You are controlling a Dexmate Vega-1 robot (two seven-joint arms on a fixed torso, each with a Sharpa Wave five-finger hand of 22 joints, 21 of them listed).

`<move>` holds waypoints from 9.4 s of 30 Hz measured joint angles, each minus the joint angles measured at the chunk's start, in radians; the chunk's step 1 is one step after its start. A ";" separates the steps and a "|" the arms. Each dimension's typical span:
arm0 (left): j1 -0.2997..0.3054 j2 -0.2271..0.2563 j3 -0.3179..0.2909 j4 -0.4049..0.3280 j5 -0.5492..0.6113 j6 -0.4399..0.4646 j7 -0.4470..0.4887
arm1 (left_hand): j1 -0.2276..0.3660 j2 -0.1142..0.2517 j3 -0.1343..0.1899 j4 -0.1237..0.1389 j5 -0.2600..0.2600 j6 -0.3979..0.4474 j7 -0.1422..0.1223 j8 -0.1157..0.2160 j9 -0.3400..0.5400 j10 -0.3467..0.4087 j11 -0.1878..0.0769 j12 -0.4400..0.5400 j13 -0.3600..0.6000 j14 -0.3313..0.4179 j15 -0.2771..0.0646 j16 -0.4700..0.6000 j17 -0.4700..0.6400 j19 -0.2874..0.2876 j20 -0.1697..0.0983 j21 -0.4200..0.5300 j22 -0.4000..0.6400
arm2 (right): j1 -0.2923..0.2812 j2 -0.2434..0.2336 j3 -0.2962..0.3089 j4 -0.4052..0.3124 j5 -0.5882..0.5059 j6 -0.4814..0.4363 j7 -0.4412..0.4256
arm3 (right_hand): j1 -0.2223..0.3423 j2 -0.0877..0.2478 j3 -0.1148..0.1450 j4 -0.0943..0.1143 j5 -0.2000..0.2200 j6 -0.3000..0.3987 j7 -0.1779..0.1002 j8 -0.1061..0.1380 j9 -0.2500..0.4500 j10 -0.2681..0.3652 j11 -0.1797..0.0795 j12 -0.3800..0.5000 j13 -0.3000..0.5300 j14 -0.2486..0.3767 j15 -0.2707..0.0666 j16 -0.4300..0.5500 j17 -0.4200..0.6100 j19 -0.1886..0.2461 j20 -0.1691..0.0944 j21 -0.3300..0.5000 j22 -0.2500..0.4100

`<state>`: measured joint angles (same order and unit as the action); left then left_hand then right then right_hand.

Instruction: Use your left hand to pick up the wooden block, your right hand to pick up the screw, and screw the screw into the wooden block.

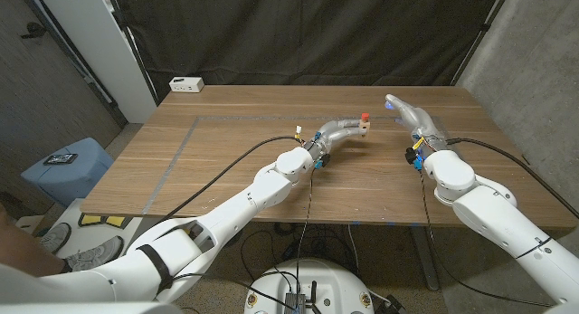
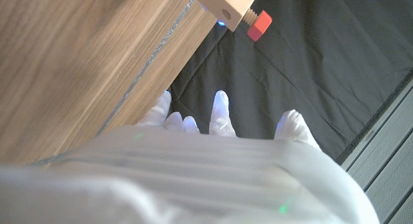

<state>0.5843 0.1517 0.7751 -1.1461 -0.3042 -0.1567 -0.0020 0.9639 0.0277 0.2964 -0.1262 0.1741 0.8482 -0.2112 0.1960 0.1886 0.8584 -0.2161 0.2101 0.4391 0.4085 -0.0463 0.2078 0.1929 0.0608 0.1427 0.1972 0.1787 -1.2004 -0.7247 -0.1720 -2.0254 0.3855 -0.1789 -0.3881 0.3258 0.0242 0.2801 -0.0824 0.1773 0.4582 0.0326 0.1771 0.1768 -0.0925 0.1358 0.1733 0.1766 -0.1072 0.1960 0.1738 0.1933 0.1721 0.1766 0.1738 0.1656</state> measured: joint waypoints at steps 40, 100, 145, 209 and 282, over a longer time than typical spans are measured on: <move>-0.005 -0.001 0.006 0.014 0.029 -0.013 0.014 | 0.000 0.000 -0.009 -0.009 -0.002 0.004 0.007 -0.002 0.000 -0.002 0.002 -0.004 -0.005 0.000 0.000 0.000 -0.002 0.000 0.000 0.000 0.000 | -0.012 0.101 -0.048 0.128 0.169 0.274 0.066 | -0.105 0.066 -0.012 0.027 0.004 -0.109 -0.045 -0.004 -0.005 -0.079 -0.027 0.000 0.000 -0.065 -0.027 0.004 0.005 -0.199 -0.049 -0.004 0.000; -0.019 -0.013 0.004 0.053 0.026 -0.027 0.004 | 0.031 -0.001 0.002 -0.029 0.000 0.000 0.000 0.004 -0.001 -0.007 0.000 -0.003 -0.005 0.000 0.000 0.000 -0.002 0.000 0.000 0.000 0.000 | 0.009 0.063 -0.111 0.123 0.206 0.275 0.116 | -0.141 0.089 -0.012 0.037 0.004 0.017 -0.045 0.016 -0.004 -0.079 -0.073 0.019 0.001 -0.065 -0.051 0.014 -0.001 -0.224 -0.042 0.008 0.002; -0.027 -0.024 -0.001 0.081 0.016 -0.034 0.003 | 0.031 -0.002 0.006 -0.025 -0.002 0.000 0.000 0.003 0.000 -0.008 -0.002 -0.002 0.001 0.000 0.000 0.000 0.000 0.000 0.000 0.000 0.000 | -0.017 0.066 -0.116 0.109 0.210 0.283 0.099 | -0.135 0.104 0.005 0.027 0.004 0.089 -0.045 0.016 -0.007 -0.077 -0.093 0.023 0.001 -0.064 -0.062 0.024 -0.003 -0.191 -0.017 0.024 0.002; -0.028 -0.024 0.000 0.078 0.015 -0.029 0.000 | 0.022 -0.001 0.011 -0.025 -0.002 0.006 -0.006 0.008 -0.001 -0.007 -0.005 -0.001 -0.001 0.000 0.000 0.000 0.000 0.000 0.000 0.000 0.000 | -0.091 -0.002 -0.080 0.020 0.184 0.233 0.081 | -0.128 0.118 0.032 0.015 0.004 0.176 -0.050 0.024 -0.005 -0.079 -0.109 0.027 0.001 -0.066 -0.075 0.023 -0.002 -0.143 -0.030 0.023 0.002; -0.018 -0.010 0.004 0.045 0.017 -0.005 0.002 | 0.029 0.005 0.009 -0.028 0.000 0.015 -0.007 0.010 0.000 -0.001 -0.006 -0.001 0.004 0.000 0.000 0.000 0.000 0.000 0.000 0.000 0.000 | 0.013 -0.035 -0.106 0.123 0.186 0.255 0.220 | -0.223 0.087 0.015 0.072 -0.004 -0.114 -0.112 0.000 -0.004 -0.079 -0.102 0.000 0.001 -0.061 -0.062 0.018 0.014 -0.251 0.013 0.003 0.005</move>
<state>0.5659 0.1412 0.7792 -1.1008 -0.2867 -0.1614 0.0004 0.9932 0.0328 0.3051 -0.1539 0.1742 0.8633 -0.2182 0.2064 0.1885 0.8570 -0.2222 0.2086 0.4432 0.4086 -0.0463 0.2078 0.1929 0.0608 0.1427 0.1972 0.1788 -1.1876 -0.7596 -0.2783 -1.9023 0.5716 0.0763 -0.1681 0.1028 0.1107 0.2946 -0.0101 0.1737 0.3437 -0.0798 0.1769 0.1724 -0.1716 0.0341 0.1732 0.1774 -0.1680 0.1341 0.1913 0.2073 -0.0790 0.1896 0.1772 0.1701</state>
